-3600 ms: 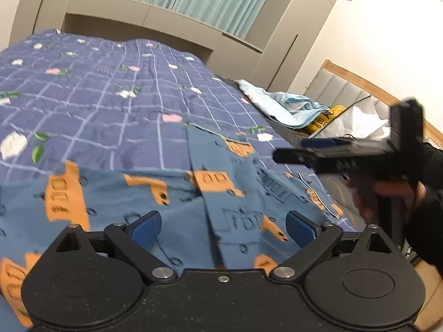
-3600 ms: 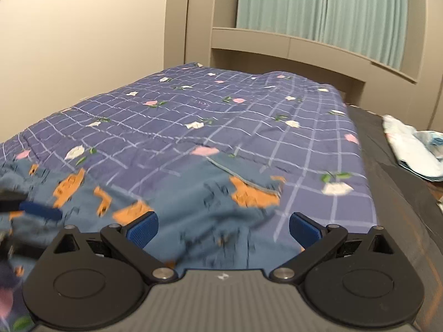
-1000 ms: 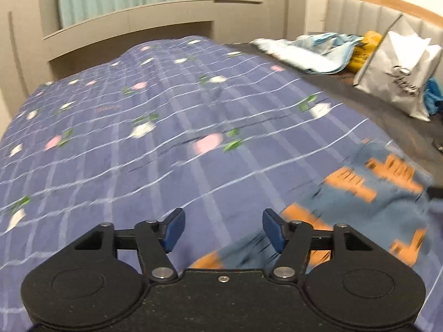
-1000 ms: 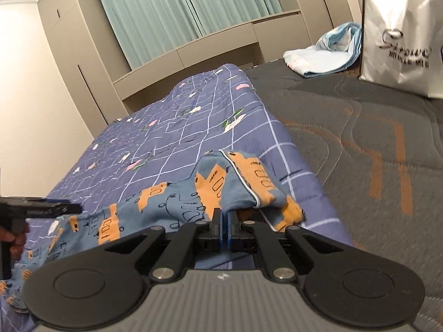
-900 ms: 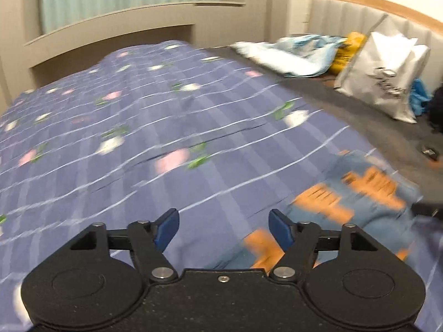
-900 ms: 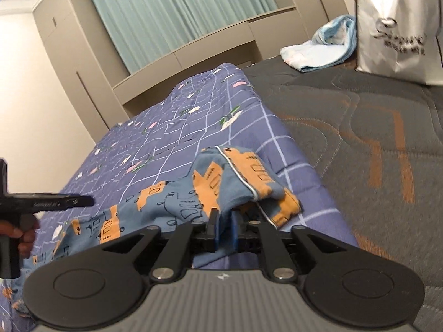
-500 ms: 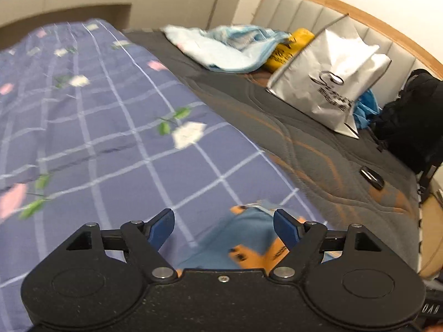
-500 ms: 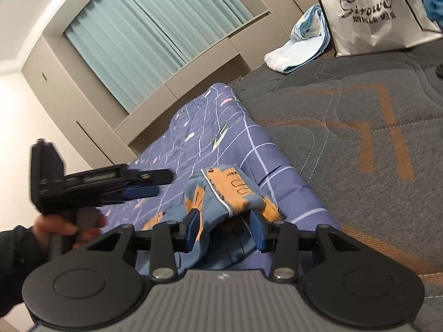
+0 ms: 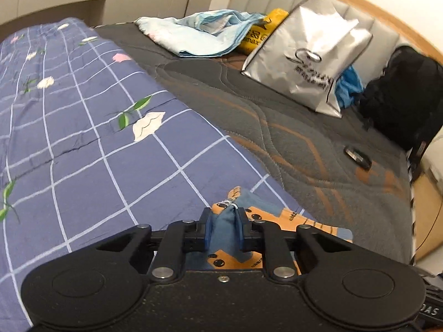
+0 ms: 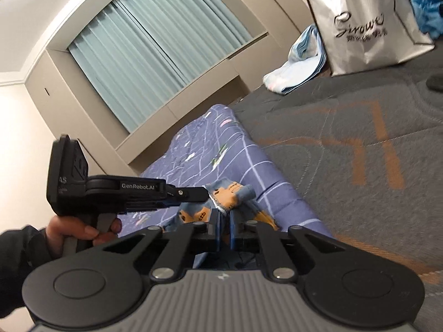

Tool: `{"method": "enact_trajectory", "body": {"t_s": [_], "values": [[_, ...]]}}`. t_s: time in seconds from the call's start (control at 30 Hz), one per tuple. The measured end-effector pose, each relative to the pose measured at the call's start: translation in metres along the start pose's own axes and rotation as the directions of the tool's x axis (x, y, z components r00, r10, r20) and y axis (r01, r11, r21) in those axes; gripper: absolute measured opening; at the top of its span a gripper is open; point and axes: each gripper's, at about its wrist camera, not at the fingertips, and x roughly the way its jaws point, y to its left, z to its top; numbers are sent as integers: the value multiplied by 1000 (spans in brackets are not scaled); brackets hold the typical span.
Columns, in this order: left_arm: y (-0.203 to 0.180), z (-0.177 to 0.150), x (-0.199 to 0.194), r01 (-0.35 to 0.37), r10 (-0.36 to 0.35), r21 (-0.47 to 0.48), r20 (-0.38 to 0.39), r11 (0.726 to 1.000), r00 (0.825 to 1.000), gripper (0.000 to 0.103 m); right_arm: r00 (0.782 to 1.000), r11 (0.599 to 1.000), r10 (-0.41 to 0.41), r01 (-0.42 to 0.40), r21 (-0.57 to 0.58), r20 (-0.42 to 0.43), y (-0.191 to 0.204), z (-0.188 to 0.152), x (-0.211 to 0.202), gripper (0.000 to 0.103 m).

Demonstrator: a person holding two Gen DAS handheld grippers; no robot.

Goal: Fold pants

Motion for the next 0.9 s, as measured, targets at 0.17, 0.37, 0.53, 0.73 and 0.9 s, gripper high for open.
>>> {"method": "enact_trajectory", "body": {"t_s": [0.17, 0.37, 0.53, 0.73, 0.9], "values": [[-5, 1, 5, -35, 36, 47, -27, 998, 999, 48, 998, 998, -55, 56, 15, -40, -1, -5, -1, 12], [8, 6, 10, -28, 29, 18, -63, 999, 998, 67, 997, 995, -74, 75, 59, -16, -6, -8, -14, 58], [19, 9, 24, 24, -29, -46, -101, 999, 995, 66, 997, 994, -56, 61, 95, -56, -15, -6, -4, 60], [11, 10, 31, 72, -77, -44, -130, 996, 989, 38, 995, 988, -18, 33, 150, -97, -26, -2, 15, 57], [-3, 9, 28, 49, -48, 8, -118, 999, 992, 18, 993, 987, -52, 67, 145, -101, -26, -3, 21, 21]]}}
